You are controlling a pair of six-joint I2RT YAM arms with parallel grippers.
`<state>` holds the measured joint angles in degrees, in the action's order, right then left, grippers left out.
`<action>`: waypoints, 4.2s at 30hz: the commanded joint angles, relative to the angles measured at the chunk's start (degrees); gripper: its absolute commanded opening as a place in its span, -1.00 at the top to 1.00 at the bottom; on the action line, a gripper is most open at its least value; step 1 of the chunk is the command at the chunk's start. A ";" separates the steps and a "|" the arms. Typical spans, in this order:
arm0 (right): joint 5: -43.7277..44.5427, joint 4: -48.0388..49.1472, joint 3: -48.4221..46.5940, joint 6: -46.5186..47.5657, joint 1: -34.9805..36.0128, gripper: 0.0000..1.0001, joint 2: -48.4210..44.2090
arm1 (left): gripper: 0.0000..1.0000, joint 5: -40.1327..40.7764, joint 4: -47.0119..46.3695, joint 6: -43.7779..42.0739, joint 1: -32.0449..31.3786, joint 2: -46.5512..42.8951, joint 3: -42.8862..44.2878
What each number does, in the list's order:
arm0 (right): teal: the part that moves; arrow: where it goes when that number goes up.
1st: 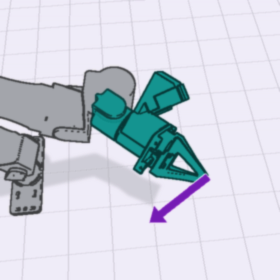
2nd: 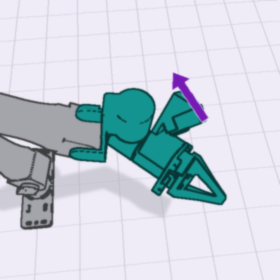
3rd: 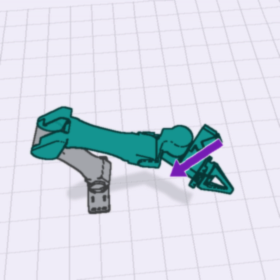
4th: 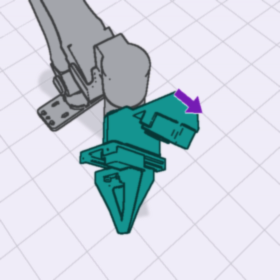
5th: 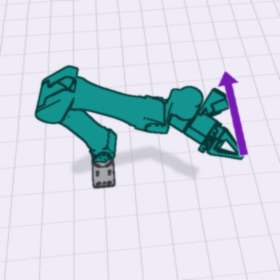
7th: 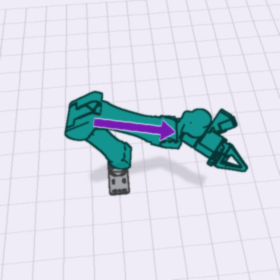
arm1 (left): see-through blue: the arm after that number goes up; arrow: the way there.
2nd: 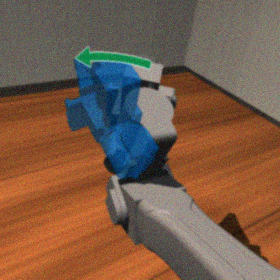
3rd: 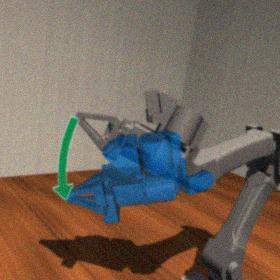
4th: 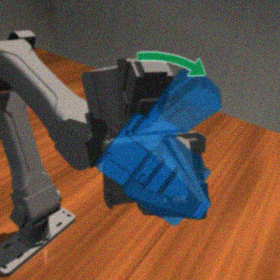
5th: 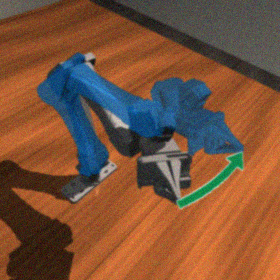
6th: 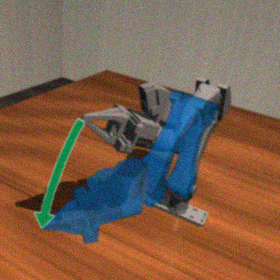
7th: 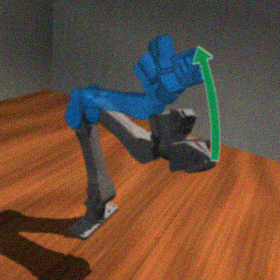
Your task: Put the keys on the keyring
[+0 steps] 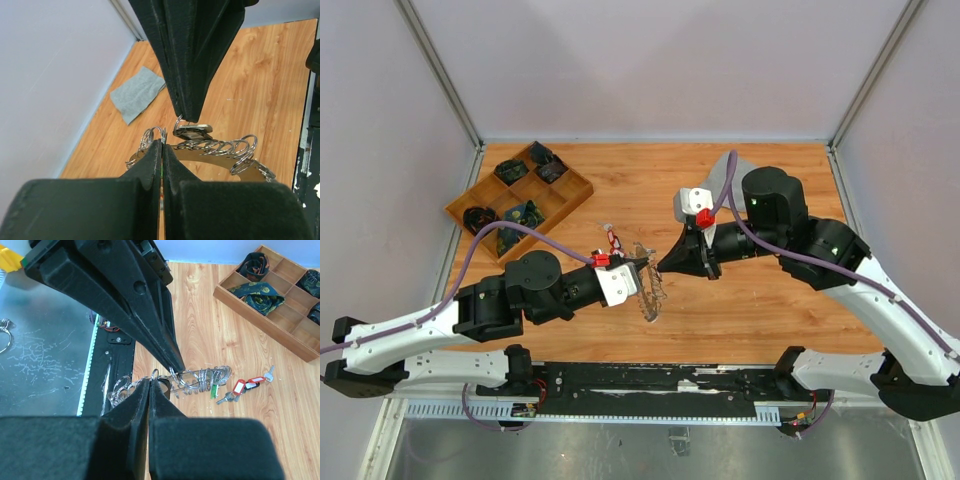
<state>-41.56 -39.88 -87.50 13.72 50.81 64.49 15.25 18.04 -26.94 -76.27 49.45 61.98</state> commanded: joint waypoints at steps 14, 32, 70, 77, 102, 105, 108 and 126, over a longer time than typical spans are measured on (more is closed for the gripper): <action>4.79 3.43 1.54 -2.15 -0.09 0.99 0.82 | 0.99 -1.19 -4.27 0.59 -0.46 -0.40 0.66; 11.33 4.28 3.12 -4.11 -0.07 0.99 -1.75 | 0.99 -1.44 -4.42 0.53 -0.52 -0.50 0.60; 10.52 7.14 5.59 -4.50 -0.09 0.99 -6.08 | 0.99 -8.06 -13.32 7.17 -0.54 -6.02 -4.13; 21.92 6.83 6.56 -4.18 -0.08 0.99 -10.68 | 0.99 -7.99 -18.05 11.12 -0.54 -5.76 -6.91; 21.55 10.29 11.18 -1.30 -0.09 0.99 -17.20 | 0.99 -29.13 -40.25 -10.23 -0.47 -14.82 -24.20; 19.98 10.27 11.51 -0.91 -0.07 0.99 -17.20 | 0.99 -31.29 -41.97 -12.48 -0.52 -15.93 -26.04; 17.90 10.18 11.81 -0.71 -0.09 0.99 -17.04 | 0.99 -32.81 -43.71 -14.88 -0.54 -16.93 -27.84; 11.74 8.00 11.52 0.38 -0.08 0.99 -15.47 | 0.99 -44.39 -42.82 -21.79 -0.54 -19.61 -31.52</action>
<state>-27.57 -31.64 -76.20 13.08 50.83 49.23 -25.08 -23.40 -46.15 -76.34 30.96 30.09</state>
